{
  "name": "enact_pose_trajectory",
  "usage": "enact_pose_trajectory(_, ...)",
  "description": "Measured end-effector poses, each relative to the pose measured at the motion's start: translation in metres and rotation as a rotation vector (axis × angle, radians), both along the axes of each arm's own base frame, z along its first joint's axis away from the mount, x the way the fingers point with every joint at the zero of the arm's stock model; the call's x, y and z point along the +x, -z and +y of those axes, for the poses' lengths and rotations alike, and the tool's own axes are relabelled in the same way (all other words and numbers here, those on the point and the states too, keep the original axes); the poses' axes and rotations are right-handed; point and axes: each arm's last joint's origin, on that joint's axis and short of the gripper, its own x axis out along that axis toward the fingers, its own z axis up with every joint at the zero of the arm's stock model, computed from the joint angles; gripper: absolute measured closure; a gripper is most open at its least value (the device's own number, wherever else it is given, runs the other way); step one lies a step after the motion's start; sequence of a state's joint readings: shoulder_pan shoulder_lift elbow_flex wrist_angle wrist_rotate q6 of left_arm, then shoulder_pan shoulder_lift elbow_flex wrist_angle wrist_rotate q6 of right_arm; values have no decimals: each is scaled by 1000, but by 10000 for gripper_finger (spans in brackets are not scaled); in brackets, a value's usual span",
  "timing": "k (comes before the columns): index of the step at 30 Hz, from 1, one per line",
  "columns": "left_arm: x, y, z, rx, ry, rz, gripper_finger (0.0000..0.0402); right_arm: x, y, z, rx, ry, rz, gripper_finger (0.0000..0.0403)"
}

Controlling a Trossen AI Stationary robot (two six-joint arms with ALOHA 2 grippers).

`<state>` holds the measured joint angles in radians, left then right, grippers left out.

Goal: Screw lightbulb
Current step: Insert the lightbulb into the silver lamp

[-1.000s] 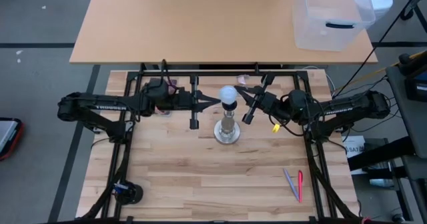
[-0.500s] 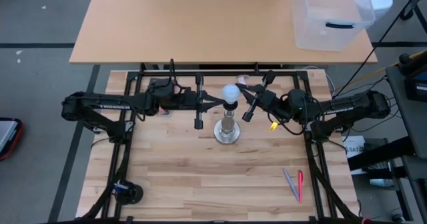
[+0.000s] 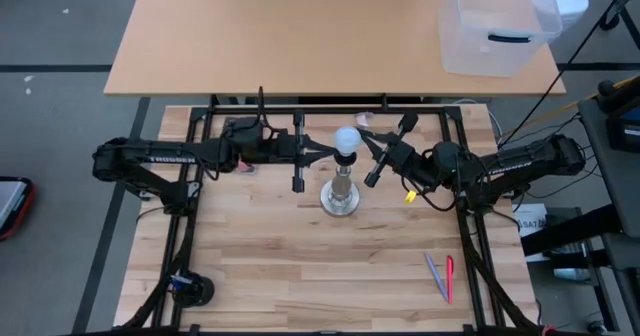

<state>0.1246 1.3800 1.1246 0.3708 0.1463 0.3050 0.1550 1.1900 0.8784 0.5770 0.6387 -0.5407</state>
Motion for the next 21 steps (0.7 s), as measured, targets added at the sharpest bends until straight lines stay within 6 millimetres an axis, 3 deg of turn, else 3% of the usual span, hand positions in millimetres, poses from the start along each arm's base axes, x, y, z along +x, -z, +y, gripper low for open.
enact_pose_trajectory(21, 0, 1, 6, -19, -36, 11, 400, -2, 6, 15, 12, 29, 50, 403)
